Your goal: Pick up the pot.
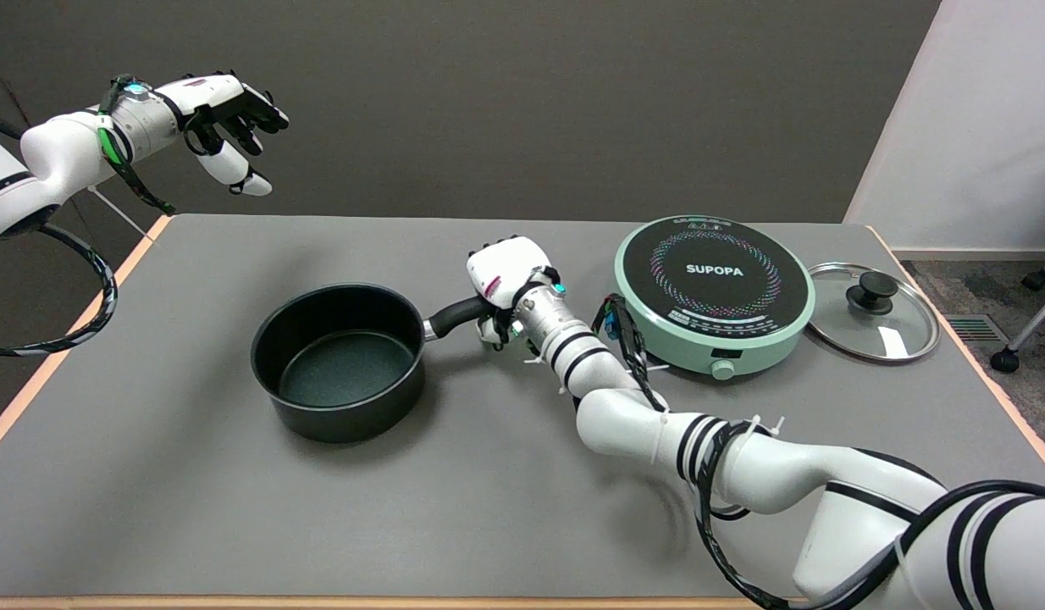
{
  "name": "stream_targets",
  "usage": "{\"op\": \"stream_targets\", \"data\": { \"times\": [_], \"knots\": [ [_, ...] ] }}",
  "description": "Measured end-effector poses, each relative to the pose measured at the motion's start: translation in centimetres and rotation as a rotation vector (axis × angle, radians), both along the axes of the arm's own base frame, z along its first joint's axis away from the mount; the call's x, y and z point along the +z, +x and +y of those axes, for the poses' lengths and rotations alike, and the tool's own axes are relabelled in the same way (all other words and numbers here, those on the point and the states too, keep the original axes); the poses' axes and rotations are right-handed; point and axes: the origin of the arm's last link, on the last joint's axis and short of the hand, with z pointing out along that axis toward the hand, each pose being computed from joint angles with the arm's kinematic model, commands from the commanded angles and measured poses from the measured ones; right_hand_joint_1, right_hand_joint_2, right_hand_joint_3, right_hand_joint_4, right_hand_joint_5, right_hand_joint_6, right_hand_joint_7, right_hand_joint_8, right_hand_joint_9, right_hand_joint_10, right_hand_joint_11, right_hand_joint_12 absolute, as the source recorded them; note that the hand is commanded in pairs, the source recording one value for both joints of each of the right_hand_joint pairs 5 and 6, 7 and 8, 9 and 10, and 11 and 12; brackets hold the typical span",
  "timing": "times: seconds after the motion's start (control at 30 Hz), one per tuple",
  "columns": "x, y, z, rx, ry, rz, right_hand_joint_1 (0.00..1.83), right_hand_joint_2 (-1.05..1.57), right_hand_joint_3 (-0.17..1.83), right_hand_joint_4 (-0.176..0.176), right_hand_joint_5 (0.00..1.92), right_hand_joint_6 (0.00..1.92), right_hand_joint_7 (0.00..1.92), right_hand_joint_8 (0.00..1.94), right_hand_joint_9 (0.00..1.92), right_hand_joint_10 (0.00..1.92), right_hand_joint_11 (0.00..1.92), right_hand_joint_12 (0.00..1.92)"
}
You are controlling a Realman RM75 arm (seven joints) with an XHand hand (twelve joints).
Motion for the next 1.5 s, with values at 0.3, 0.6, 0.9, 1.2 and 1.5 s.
{"op": "stream_targets", "data": {
  "times": [0.3,0.6,0.9,1.2,1.5],
  "knots": [
    [0.6,0.4,0.0,0.004,-0.016,-0.067,0.88,1.08,1.22,-0.088,1.7,1.7,1.7,1.7,1.7,1.7,1.7,1.7],
    [1.1,0.8,-0.1,0.008,-0.025,-0.131,0.85,1.32,0.92,-0.086,1.71,1.71,1.71,1.71,1.71,1.71,1.71,1.71],
    [1.4,1.2,-0.3,0.015,-0.032,-0.179,0.88,1.34,0.85,-0.091,1.69,1.69,1.69,1.69,1.69,1.69,1.69,1.69],
    [1.9,2.1,-0.5,0.035,-0.036,-0.213,0.9,1.36,0.83,-0.097,1.64,1.64,1.64,1.64,1.64,1.64,1.64,1.64],
    [2.6,4.7,-1.3,0.067,-0.011,-0.232,0.91,1.38,0.84,-0.099,1.62,1.62,1.62,1.62,1.62,1.62,1.62,1.62]
  ]
}}
